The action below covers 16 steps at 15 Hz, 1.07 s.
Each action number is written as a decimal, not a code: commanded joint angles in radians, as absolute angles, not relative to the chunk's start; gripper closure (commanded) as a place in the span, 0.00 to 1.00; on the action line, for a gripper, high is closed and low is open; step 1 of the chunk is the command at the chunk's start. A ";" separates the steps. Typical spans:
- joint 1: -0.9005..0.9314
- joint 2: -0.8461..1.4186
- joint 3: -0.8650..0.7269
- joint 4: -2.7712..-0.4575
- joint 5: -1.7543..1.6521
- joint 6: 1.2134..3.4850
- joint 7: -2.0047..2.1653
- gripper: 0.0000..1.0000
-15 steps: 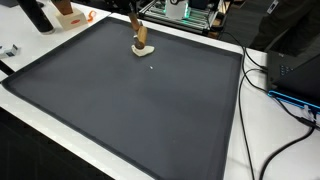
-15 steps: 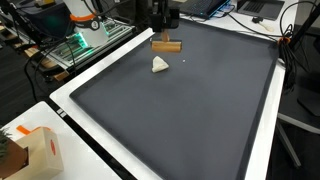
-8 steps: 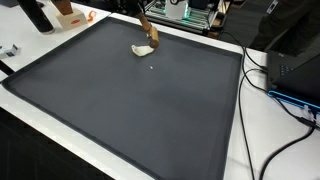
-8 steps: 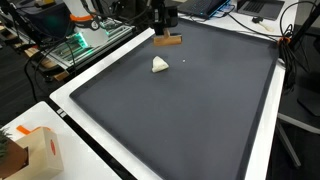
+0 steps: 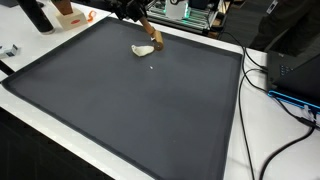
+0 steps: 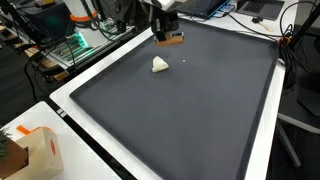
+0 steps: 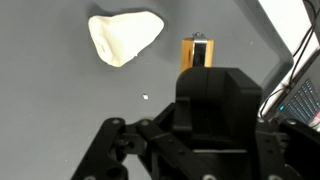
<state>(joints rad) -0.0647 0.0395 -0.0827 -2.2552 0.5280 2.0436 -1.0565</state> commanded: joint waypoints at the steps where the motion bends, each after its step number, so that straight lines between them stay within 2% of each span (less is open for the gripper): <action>1: -0.086 0.061 -0.080 -2.249 0.612 2.052 -1.133 0.79; 10: -0.114 0.103 -0.079 -2.259 0.745 2.065 -1.233 0.79; 16: -0.121 0.156 -0.080 -2.234 0.699 2.001 -1.194 0.79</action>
<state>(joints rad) -0.1063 0.1321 -0.0827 -2.2517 0.7080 2.0483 -1.2016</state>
